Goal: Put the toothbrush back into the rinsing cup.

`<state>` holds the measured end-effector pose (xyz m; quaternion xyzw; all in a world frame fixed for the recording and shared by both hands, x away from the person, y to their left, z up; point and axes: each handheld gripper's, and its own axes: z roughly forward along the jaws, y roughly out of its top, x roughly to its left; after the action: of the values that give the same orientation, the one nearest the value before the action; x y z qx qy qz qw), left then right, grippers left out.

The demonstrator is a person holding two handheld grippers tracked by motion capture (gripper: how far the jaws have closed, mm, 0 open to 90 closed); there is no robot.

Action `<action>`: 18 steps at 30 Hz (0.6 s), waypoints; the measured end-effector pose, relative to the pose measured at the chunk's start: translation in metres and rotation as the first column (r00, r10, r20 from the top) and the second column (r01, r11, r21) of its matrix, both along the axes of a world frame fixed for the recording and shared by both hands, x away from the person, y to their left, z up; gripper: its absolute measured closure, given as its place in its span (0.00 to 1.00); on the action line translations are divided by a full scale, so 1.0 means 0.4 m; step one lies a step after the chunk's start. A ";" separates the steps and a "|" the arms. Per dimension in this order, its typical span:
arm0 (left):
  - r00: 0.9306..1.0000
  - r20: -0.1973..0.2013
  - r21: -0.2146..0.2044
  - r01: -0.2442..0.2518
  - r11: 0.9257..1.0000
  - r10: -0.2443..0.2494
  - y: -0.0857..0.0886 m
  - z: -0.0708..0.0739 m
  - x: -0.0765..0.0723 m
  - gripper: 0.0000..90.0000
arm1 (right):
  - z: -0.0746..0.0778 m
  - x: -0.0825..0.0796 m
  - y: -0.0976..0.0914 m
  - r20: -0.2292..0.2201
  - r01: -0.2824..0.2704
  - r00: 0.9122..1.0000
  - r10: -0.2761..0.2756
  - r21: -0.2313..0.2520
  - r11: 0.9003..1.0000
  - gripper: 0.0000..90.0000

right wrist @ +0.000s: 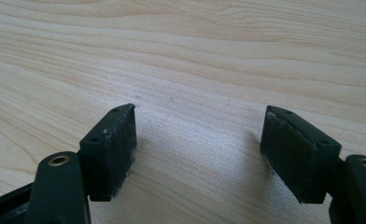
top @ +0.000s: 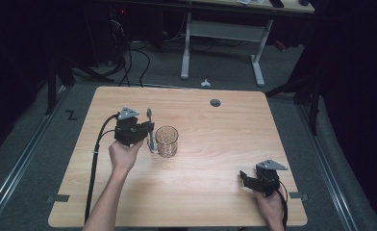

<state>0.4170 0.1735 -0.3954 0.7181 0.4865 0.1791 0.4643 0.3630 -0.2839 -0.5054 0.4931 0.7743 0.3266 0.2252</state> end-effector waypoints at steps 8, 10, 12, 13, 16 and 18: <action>1.000 -0.003 -0.006 -0.001 1.000 0.001 0.005 -0.009 -0.005 0.88 | 0.000 0.000 0.000 0.000 0.000 1.000 0.000 0.000 1.000 0.30; 1.000 -0.001 -0.006 -0.001 1.000 0.001 0.006 -0.009 -0.008 0.88 | 0.000 0.000 0.000 0.000 0.000 1.000 0.000 0.000 1.000 0.30; 1.000 0.001 -0.004 -0.001 1.000 0.001 0.008 -0.009 -0.011 0.88 | 0.000 0.000 0.000 0.000 0.000 1.000 0.000 0.000 1.000 0.30; 1.000 0.002 -0.002 0.000 1.000 0.000 0.008 -0.009 -0.014 0.88 | 0.000 0.000 0.000 0.000 0.000 1.000 0.000 0.000 1.000 0.30; 1.000 0.003 -0.005 -0.001 1.000 0.001 0.008 -0.011 -0.015 0.88 | 0.000 0.000 0.000 0.000 0.000 1.000 0.000 0.000 1.000 0.30; 1.000 0.003 0.007 0.001 1.000 -0.001 0.005 -0.012 -0.017 0.88 | 0.000 0.000 0.000 0.000 0.000 1.000 0.000 0.000 1.000 0.30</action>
<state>0.4103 0.1756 -0.4004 0.7196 0.4850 0.1815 0.4627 0.3630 -0.2839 -0.5054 0.4929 0.7743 0.3266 0.2254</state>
